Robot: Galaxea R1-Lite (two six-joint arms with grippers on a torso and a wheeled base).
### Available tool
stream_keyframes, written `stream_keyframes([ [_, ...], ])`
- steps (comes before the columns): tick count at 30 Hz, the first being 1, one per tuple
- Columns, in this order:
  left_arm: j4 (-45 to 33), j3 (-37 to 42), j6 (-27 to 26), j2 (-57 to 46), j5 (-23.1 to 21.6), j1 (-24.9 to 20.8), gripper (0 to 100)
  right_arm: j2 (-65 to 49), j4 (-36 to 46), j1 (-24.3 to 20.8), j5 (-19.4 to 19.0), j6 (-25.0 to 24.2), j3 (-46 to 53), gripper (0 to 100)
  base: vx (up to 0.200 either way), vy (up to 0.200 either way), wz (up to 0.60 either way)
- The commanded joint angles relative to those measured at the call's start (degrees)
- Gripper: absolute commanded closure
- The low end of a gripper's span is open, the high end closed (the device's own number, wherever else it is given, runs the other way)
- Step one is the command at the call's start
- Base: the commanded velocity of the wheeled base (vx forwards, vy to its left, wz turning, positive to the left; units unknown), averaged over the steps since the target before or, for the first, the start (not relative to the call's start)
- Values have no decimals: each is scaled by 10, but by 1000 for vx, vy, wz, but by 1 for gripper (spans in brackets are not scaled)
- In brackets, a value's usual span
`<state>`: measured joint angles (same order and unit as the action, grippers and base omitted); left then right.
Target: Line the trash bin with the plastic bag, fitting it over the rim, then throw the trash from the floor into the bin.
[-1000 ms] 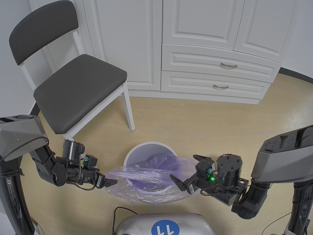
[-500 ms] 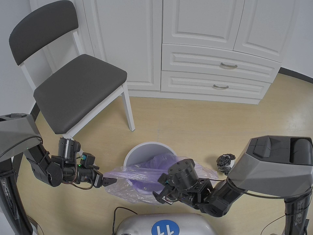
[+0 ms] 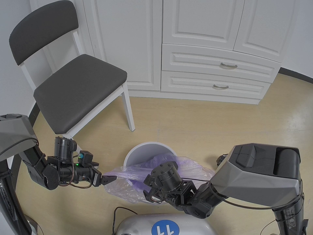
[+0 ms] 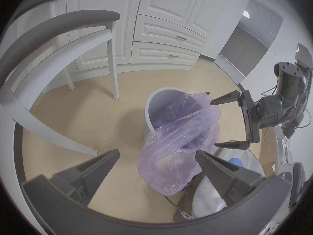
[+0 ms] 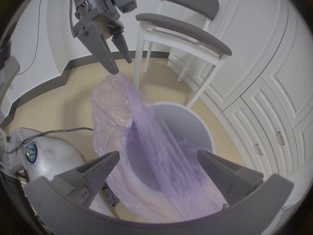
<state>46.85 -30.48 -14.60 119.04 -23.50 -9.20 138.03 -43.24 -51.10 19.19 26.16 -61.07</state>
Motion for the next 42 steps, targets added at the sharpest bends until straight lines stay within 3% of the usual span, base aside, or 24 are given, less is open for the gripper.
stream_keyframes([
  [1, 0, 0, 0, -1, 0, 1, 0, 20, 0, 7, 0, 6, -4, 0, 0, 0, 0],
  [16, 1, -4, 0, 4, 1, 2, 0, 74, -4, 35, 1, 7, -68, 0, 0, 0, 0],
  [17, 1, -4, 0, 4, 1, 2, 0, 74, -4, 35, 1, 7, -70, 100, 0, 0, 0],
  [29, 46, 2, 7, -19, 2, 10, 0, 69, -4, 55, 3, 7, -145, 100, 0, 0, 0],
  [36, 57, 6, 9, -32, 3, 16, 0, 136, -11, 57, 47, 0, -257, 100, 0, 0, 0],
  [42, 98, 7, 41, -29, 4, 16, 0, 210, -52, 62, 83, 1, -358, 100, 0, 0, 0],
])
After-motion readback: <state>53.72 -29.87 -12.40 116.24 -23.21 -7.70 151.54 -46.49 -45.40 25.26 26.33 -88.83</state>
